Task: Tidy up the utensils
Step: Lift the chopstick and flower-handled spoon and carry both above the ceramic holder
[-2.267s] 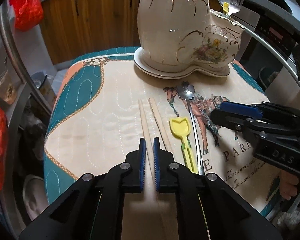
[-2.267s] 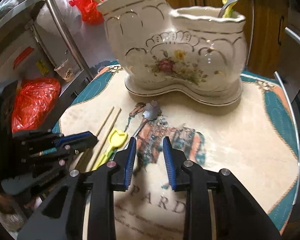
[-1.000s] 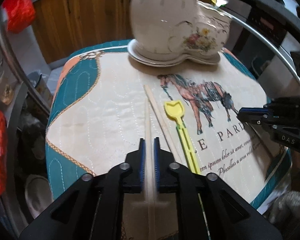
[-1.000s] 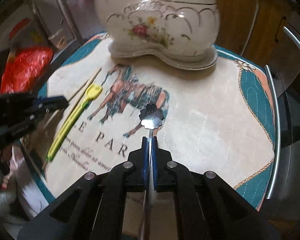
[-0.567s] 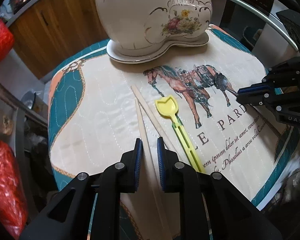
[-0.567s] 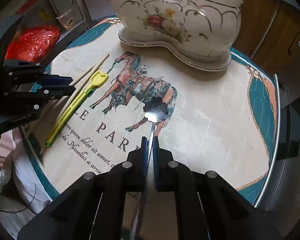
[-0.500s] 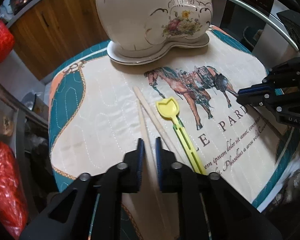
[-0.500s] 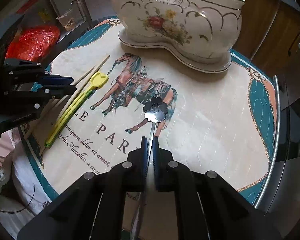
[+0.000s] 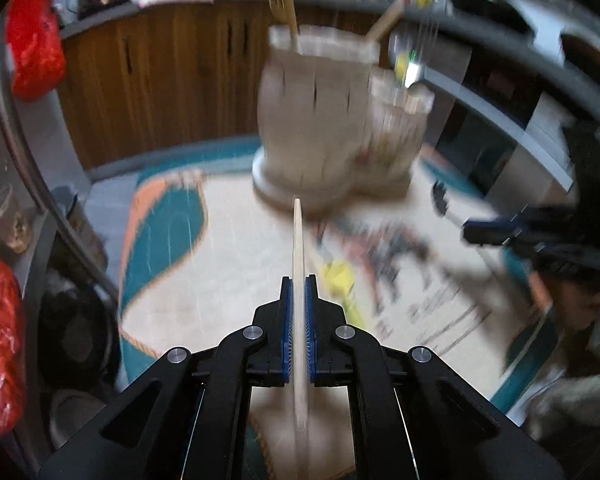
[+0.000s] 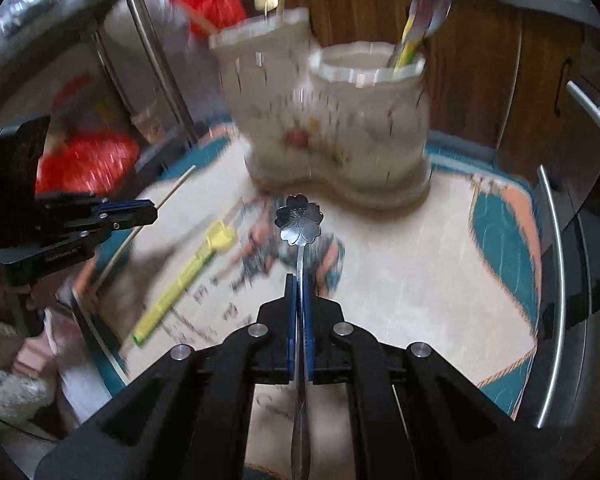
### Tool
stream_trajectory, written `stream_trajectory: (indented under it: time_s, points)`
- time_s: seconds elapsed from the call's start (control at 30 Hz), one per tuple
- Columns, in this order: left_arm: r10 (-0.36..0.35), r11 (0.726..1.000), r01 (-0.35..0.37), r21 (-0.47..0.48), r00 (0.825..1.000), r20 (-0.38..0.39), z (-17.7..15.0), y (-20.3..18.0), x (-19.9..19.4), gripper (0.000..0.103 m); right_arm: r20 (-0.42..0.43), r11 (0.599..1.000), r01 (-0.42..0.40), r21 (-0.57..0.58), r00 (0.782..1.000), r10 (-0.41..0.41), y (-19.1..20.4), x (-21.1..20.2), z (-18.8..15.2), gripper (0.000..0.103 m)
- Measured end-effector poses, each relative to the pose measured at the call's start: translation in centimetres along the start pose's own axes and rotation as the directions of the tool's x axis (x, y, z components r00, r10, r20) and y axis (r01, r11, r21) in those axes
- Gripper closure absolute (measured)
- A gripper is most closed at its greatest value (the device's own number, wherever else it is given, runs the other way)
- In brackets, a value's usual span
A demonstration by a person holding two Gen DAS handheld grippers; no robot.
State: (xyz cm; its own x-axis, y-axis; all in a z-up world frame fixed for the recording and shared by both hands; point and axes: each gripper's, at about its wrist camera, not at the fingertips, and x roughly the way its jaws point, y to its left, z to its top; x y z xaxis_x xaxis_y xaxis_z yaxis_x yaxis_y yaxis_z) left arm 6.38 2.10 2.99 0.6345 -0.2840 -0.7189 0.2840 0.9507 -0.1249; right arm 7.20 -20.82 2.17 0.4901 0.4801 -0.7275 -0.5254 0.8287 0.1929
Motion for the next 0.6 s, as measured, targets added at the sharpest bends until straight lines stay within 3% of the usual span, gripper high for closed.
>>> stream_trajectory:
  time_s: [0.13,0.23,0.4,0.6]
  points:
    - [-0.023,1.000,0.024,-0.004,0.988,0.150,1.9,-0.1,-3.1,0.097,0.127,1.000,0.005,-0.002,0.992,-0.005,-0.1,-1.7,1.4,0.100]
    - [-0.055,0.998,0.055,0.009,0.959,0.278,4.4,-0.8,-5.5,0.096,0.227,1.000,0.001,0.007,0.974,-0.002,-0.4,-3.3,3.0,0.100]
    - [-0.081,0.997,0.077,0.027,0.914,0.398,9.2,-2.3,-6.4,0.096,0.401,0.999,-0.010,0.042,0.916,-0.008,-1.4,-5.7,7.3,0.100]
    - [-0.080,0.996,0.082,0.021,0.840,0.537,14.8,-3.8,-5.6,0.097,0.527,0.994,-0.001,0.113,0.848,-0.059,-3.1,-6.1,12.3,0.100]
